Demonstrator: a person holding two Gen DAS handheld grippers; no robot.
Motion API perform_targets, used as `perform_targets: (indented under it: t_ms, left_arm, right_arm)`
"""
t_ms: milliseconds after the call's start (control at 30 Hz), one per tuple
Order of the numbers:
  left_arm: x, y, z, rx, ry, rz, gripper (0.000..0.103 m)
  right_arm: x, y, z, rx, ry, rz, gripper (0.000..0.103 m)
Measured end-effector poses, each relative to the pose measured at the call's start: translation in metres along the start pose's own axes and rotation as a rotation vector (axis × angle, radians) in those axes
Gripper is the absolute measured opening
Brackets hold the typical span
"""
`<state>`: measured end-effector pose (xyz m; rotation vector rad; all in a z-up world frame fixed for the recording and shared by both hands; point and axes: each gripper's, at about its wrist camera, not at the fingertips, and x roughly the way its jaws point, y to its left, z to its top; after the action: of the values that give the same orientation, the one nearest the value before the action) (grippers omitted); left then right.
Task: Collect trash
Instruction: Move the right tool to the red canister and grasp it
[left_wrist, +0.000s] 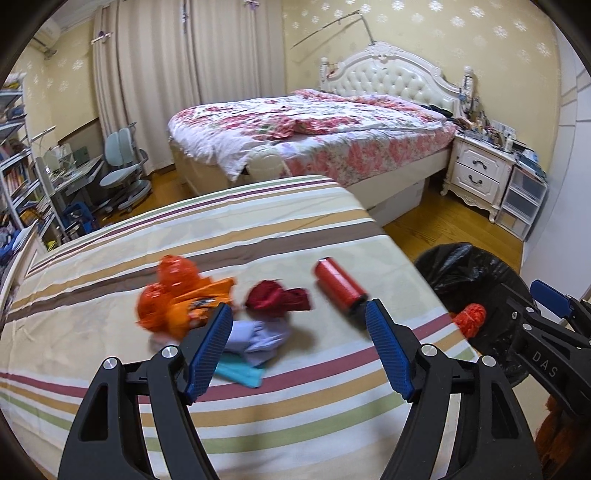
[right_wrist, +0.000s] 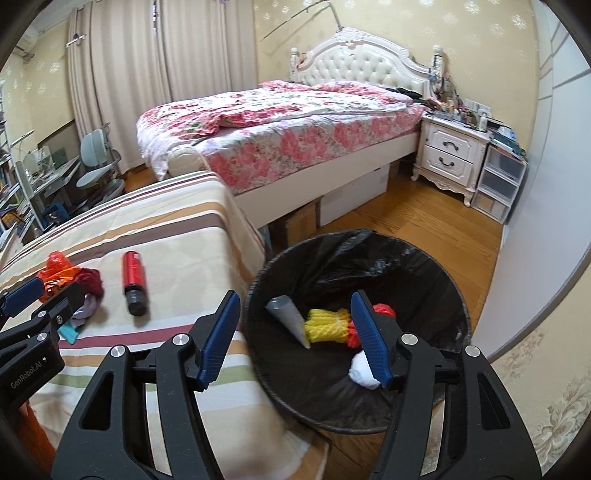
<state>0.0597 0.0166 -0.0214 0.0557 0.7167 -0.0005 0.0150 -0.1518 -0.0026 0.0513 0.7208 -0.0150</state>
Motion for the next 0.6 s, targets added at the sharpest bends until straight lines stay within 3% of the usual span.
perform_targets:
  t_ms: [600]
  left_arm:
    - [-0.002,0.115,-0.021,-0.165,0.049,0.161,0.073]
  right_arm:
    - [0.018,0.104,0.012,-0.177,0.033,0.119,0.061]
